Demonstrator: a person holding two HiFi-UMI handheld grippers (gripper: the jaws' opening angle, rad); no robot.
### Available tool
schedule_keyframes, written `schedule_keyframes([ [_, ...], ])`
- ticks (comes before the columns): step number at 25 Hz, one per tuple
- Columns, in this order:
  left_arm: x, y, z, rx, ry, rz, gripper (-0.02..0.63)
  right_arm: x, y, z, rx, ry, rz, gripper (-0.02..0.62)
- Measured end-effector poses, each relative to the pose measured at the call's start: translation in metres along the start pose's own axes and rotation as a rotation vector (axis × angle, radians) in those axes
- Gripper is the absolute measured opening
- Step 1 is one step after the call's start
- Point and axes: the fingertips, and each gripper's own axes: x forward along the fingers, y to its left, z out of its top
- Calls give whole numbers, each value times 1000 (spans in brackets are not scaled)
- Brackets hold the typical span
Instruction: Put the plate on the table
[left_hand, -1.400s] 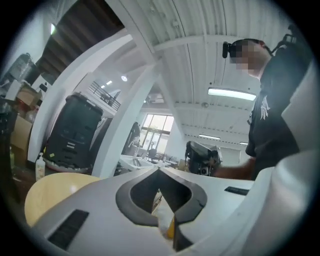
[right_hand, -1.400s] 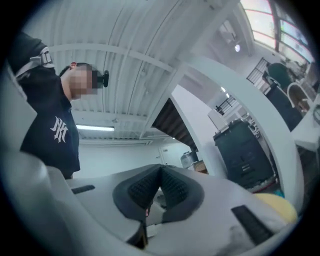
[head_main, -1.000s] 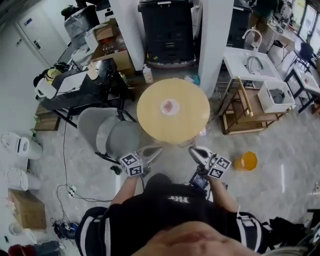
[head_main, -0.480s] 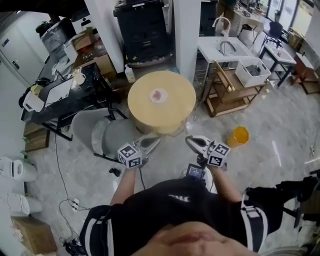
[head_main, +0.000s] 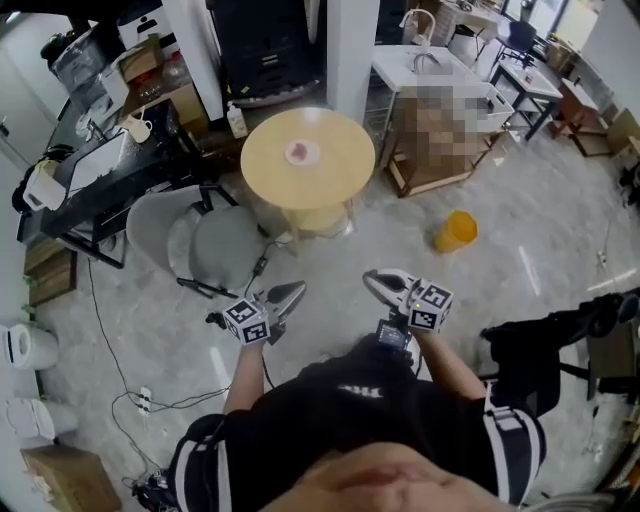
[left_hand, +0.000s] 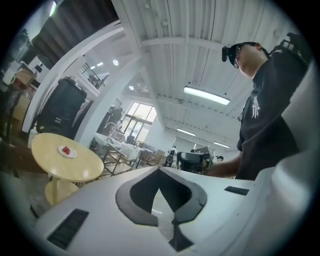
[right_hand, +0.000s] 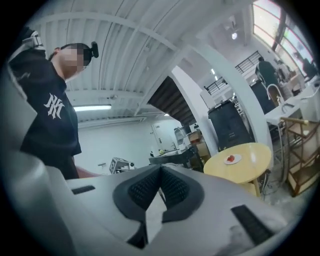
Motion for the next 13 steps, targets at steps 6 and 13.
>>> schedule_keyframes([
  [6,5,-50,21,50,1,-68,5,-21,16,16,-140,-17,-48,0],
  [13,31,-100,25,156,48,-85,6,-56,54,37,-266,5,-42,0],
])
